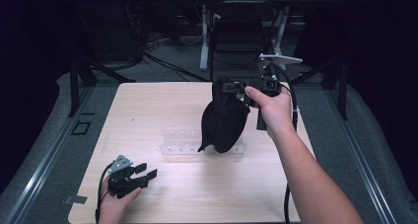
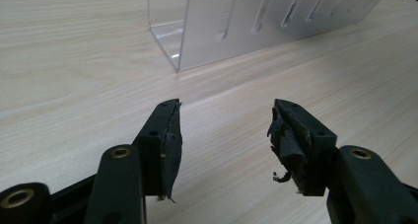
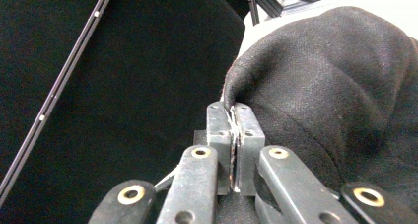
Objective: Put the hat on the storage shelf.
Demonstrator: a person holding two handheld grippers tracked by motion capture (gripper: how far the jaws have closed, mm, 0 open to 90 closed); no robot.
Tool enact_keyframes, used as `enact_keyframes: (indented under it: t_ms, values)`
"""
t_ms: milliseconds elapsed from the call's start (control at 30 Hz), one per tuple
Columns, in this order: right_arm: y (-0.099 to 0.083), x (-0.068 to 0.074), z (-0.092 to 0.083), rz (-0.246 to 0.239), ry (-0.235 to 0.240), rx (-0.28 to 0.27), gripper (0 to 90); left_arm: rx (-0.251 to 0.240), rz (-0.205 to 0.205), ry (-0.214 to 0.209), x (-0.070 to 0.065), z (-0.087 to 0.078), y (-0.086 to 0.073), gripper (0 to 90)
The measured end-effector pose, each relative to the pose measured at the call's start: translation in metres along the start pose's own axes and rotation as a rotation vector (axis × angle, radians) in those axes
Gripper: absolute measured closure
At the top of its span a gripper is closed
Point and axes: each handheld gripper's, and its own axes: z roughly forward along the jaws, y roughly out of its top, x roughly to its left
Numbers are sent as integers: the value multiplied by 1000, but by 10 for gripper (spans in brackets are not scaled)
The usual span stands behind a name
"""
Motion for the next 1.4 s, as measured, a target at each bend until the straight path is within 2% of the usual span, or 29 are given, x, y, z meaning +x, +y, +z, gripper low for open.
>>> enact_keyframes:
  t_ms: [300, 400, 633, 767, 933, 1033, 1233, 1400]
  values:
    - [-3, -1, 3, 7, 23, 0, 883, -11, 19, -15, -7, 3, 9, 469]
    - [-4, -1, 3, 12, 26, 0, 882, -28, 21, -22, -11, 4, 14, 470]
    - [-5, -2, 3, 23, 35, 1, 880, -42, 66, -19, -18, 1, 30, 477]
    - [-5, -1, 4, 20, 42, 6, 879, -60, 69, -33, -22, 2, 41, 483]
    - [-5, -2, 5, 22, 46, 5, 878, -76, 85, -57, -31, 5, 56, 504]
    - [-6, -1, 5, 20, 41, 0, 879, -75, 115, -70, -41, 7, 67, 507]
    - [-6, -1, 4, 19, 41, 7, 878, -82, 144, -77, -53, 11, 79, 511]
    - [-6, -1, 4, 16, 39, 5, 878, -78, 149, -79, -55, 13, 83, 512]
